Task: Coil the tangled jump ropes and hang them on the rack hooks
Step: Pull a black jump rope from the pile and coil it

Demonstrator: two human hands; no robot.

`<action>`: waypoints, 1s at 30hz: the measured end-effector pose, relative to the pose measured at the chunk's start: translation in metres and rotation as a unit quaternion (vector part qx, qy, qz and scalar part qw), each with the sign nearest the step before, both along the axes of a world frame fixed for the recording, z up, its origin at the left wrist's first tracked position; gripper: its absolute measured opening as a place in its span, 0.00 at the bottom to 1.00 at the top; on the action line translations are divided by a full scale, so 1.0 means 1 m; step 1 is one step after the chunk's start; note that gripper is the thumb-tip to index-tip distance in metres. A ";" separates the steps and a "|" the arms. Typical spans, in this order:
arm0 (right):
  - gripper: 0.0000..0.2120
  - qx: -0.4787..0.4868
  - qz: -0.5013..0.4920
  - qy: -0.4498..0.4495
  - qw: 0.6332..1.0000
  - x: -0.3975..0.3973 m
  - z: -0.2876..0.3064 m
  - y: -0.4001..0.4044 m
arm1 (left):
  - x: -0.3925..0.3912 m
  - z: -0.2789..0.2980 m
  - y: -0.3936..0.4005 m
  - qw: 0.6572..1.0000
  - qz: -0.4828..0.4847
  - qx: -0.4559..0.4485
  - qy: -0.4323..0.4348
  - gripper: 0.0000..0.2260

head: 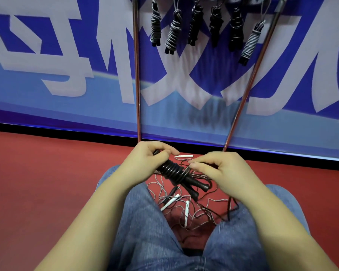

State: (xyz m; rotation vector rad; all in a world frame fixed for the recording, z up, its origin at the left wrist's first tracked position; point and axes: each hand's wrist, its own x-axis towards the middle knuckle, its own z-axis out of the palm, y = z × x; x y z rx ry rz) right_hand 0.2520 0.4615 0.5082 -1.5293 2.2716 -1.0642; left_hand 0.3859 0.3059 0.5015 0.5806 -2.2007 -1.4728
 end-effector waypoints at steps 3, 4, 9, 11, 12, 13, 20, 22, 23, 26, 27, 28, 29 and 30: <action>0.18 0.095 0.057 -0.141 0.984 -0.003 0.008 0.000 | 0.001 0.007 0.005 0.998 -0.034 0.043 0.018 0.13; 0.19 0.108 0.071 -0.189 0.974 -0.002 0.010 0.000 | 0.000 0.008 0.007 0.997 -0.031 0.066 0.026 0.13; 0.19 0.069 0.081 -0.353 0.930 0.005 0.009 -0.006 | -0.005 0.007 0.016 0.980 -0.006 0.184 0.080 0.11; 0.16 0.020 0.079 -0.489 0.868 0.013 0.002 -0.008 | -0.011 0.006 0.018 0.966 0.029 0.234 0.107 0.10; 0.14 -0.020 0.083 -0.569 0.818 0.020 -0.003 -0.010 | -0.015 0.006 0.020 0.956 0.051 0.263 0.121 0.12; 0.17 -0.069 0.081 -0.637 0.764 0.026 -0.007 -0.015 | -0.018 0.007 0.021 0.944 0.071 0.292 0.135 0.15; 0.14 -0.179 -0.176 -0.314 0.916 0.044 -0.033 -0.041 | -0.035 -0.005 0.031 0.884 0.200 0.396 0.147 0.11; 0.10 -0.183 -0.145 -0.379 0.896 0.047 -0.033 -0.039 | -0.036 -0.007 0.029 0.910 0.249 0.295 0.151 0.11; 0.14 -0.168 -0.132 -0.403 0.890 0.048 -0.033 -0.038 | -0.036 -0.006 0.030 0.922 0.262 0.236 0.159 0.12; 0.24 -0.086 -0.135 -0.403 0.901 0.045 -0.031 -0.040 | -0.034 -0.007 0.034 0.938 0.268 0.113 0.188 0.12; 0.24 -0.071 -0.136 -0.412 0.898 0.045 -0.030 -0.041 | -0.033 -0.010 0.034 0.941 0.270 0.075 0.192 0.12; 0.23 -0.066 -0.131 -0.432 0.890 0.044 -0.029 -0.043 | -0.033 -0.015 0.032 0.942 0.274 0.020 0.190 0.10; 0.21 -0.067 -0.124 -0.464 0.875 0.043 -0.029 -0.045 | -0.031 -0.021 0.030 0.941 0.281 -0.052 0.182 0.09; 0.19 -0.072 -0.114 -0.506 0.852 0.040 -0.028 -0.047 | -0.030 -0.027 0.026 0.932 0.288 -0.131 0.179 0.09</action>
